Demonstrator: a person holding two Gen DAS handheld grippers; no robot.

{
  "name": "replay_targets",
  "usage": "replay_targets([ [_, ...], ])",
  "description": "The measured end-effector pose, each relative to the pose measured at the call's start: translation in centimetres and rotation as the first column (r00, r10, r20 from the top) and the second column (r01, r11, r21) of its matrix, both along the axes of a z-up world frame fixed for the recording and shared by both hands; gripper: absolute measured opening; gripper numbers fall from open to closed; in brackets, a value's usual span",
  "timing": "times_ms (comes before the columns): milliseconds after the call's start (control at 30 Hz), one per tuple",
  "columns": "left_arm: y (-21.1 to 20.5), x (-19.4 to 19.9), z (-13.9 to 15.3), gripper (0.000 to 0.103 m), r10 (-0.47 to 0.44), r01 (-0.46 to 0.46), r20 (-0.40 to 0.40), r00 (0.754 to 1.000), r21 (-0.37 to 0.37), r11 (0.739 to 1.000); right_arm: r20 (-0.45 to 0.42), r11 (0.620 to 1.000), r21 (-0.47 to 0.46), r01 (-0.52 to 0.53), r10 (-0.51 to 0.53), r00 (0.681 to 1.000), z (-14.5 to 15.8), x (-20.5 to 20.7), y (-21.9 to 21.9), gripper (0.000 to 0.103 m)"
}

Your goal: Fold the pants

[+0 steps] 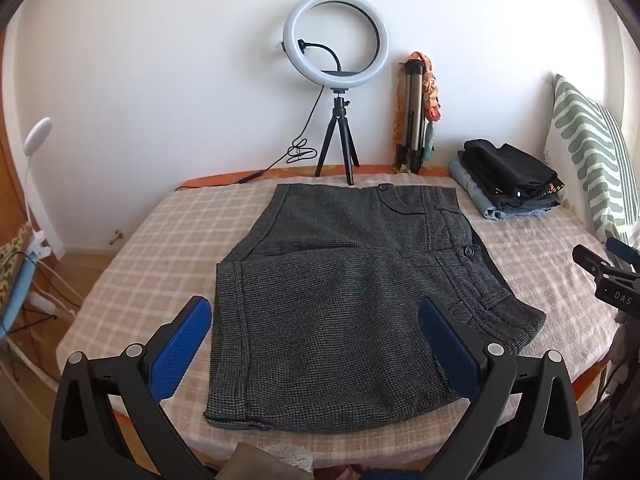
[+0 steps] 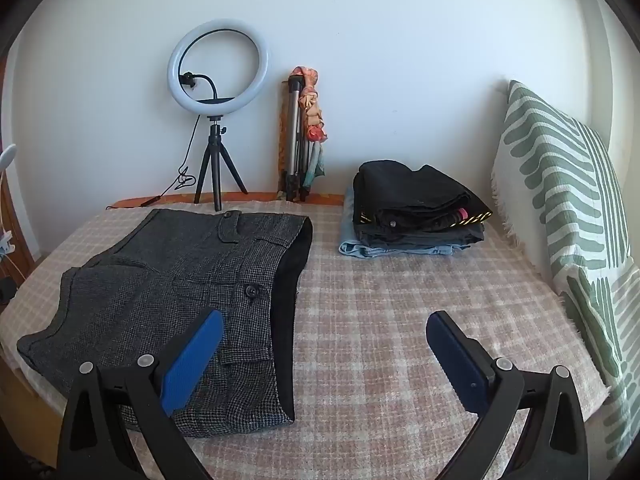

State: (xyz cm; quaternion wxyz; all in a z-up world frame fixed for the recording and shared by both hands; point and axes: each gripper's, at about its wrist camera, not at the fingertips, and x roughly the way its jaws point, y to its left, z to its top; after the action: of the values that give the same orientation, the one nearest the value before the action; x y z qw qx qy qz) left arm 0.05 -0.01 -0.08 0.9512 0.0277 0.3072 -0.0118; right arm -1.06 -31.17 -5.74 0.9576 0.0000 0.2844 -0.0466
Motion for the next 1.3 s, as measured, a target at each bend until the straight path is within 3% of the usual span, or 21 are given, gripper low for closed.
replay_targets([
  [1300,0.7,0.3,0.7,0.103,0.022,-0.021,0.01,1.0,-0.052,0.998,0.02,1.0,0.02,0.01,-0.011,1.0,0.1,0.2,0.0,0.103],
])
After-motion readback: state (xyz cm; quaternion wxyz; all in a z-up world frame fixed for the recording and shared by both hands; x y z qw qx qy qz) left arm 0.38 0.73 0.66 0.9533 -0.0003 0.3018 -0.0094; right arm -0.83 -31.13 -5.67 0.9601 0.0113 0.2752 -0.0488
